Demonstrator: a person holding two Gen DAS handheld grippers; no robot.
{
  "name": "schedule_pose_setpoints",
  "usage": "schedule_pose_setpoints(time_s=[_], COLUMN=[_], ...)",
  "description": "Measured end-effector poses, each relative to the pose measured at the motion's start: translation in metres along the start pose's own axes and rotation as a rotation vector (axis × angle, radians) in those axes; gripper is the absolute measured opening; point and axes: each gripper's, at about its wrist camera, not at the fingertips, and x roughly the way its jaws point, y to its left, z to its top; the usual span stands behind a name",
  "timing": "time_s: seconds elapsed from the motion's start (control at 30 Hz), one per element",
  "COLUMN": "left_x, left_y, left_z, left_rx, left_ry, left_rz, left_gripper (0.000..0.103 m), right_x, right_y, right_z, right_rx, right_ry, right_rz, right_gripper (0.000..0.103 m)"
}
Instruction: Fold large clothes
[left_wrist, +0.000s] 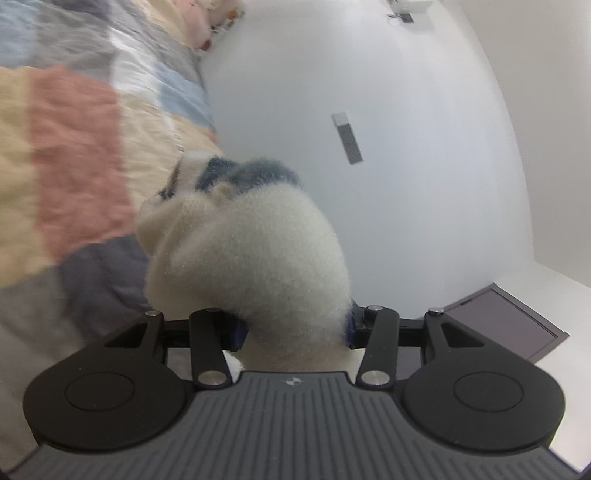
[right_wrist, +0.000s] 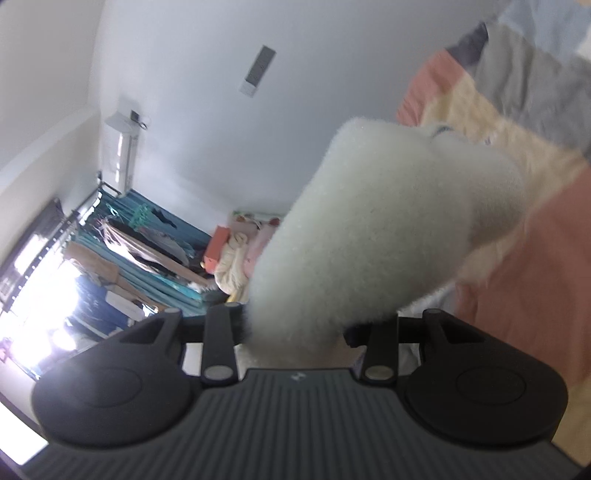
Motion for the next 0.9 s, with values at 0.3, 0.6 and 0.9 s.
schedule_pose_setpoints(time_s=[0.3, 0.6, 0.9], left_x=[0.112, 0.244, 0.322], left_y=[-0.077, -0.121, -0.057], left_z=[-0.016, -0.056, -0.101], left_rx=[0.052, 0.119, 0.169], left_ry=[0.127, 0.239, 0.287], left_rz=[-0.075, -0.099, -0.037], left_gripper=[0.053, 0.053, 0.053], right_x=[-0.023, -0.022, 0.012], right_y=[0.005, -0.044, -0.133], right_z=[0.095, 0.176, 0.193], right_rx=[-0.067, -0.029, -0.017], right_ry=[-0.139, -0.239, -0.211], right_rz=[0.009, -0.027, -0.102], right_gripper=[0.044, 0.044, 0.044])
